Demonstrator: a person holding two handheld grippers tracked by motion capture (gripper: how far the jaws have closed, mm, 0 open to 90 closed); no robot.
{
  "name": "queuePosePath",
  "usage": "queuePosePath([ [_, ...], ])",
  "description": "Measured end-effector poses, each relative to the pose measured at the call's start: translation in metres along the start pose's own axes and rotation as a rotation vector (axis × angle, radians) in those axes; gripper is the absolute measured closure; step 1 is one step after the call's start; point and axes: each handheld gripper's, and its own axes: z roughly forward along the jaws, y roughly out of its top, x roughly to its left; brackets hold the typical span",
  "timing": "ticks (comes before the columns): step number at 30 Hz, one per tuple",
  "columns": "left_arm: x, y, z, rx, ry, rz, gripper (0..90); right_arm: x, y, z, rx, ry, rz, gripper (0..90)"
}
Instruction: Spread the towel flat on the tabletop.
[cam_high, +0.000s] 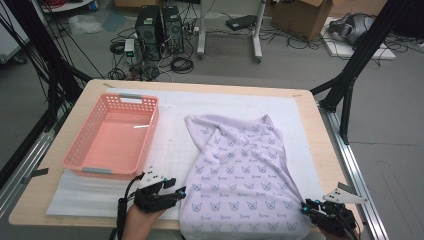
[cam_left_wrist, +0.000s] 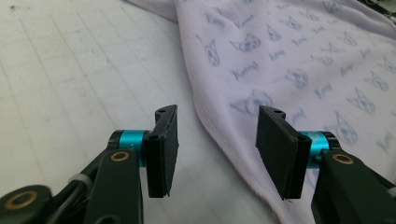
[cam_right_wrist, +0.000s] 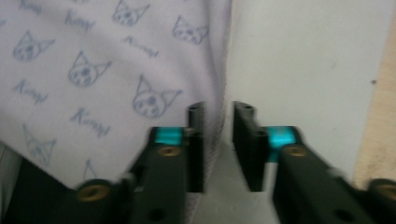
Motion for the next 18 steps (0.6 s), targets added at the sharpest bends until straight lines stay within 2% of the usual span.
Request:
queuePosePath([
  [4,0.012,0.018,0.018,0.001,0.023,-0.026,52.4,0.002,0.006,0.0,-0.059,0.005,-0.001,65.1],
  [7,0.02,0.032,0.036,0.029,0.043,-0.037,62.1,0.004,0.008,0.005,-0.056,0.02,-0.008,64.7],
  [9,0.025,0.04,0.048,0.042,0.084,-0.046,66.8,0.005,0.009,0.006,-0.059,0.032,-0.021,64.2],
  [11,0.03,0.044,0.058,0.022,0.092,-0.106,69.3,0.005,0.01,0.006,-0.065,0.034,-0.031,64.1],
  [13,0.033,0.05,0.068,0.04,0.102,-0.108,68.6,0.005,0.011,0.005,-0.071,0.04,-0.034,64.1],
  [15,0.034,0.054,0.075,0.015,0.098,-0.117,65.1,0.004,0.011,0.005,-0.073,0.042,-0.039,64.2],
  [16,0.034,0.055,0.078,-0.01,0.096,-0.131,62.3,0.004,0.011,0.006,-0.073,0.043,-0.041,64.2],
  [18,0.037,0.054,0.086,0.002,0.104,-0.178,57.3,0.003,0.011,0.006,-0.072,0.045,-0.048,64.2],
])
